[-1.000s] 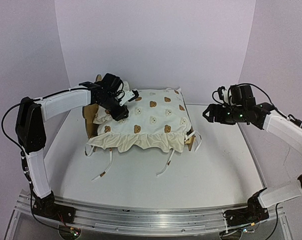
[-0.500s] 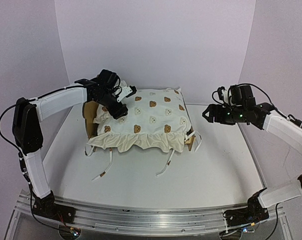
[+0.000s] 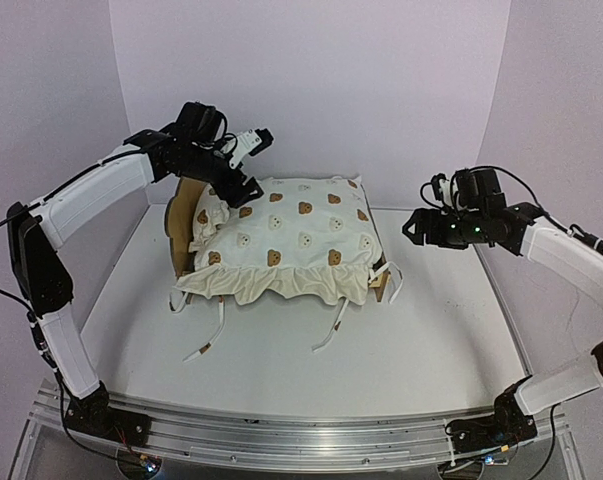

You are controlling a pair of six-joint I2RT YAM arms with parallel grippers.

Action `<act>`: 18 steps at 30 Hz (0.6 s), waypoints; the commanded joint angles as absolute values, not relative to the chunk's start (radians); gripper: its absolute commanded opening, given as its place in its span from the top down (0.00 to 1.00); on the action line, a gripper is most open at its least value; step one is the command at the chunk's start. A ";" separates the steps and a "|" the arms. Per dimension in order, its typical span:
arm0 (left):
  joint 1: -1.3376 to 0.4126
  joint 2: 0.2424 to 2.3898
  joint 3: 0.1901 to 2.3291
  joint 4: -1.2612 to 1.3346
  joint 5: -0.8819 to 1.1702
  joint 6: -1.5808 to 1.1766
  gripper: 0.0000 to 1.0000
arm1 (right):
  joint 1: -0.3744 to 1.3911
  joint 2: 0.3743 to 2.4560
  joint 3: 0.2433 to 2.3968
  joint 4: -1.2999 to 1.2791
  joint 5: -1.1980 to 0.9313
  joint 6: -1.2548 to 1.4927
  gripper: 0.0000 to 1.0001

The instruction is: Set up the pet bed

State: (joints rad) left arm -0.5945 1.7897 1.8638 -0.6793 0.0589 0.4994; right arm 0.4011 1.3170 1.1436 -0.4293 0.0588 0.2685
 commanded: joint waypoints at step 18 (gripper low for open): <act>0.132 1.087 0.922 -0.341 0.125 0.062 0.03 | -0.086 0.964 0.568 -0.201 0.099 0.151 0.10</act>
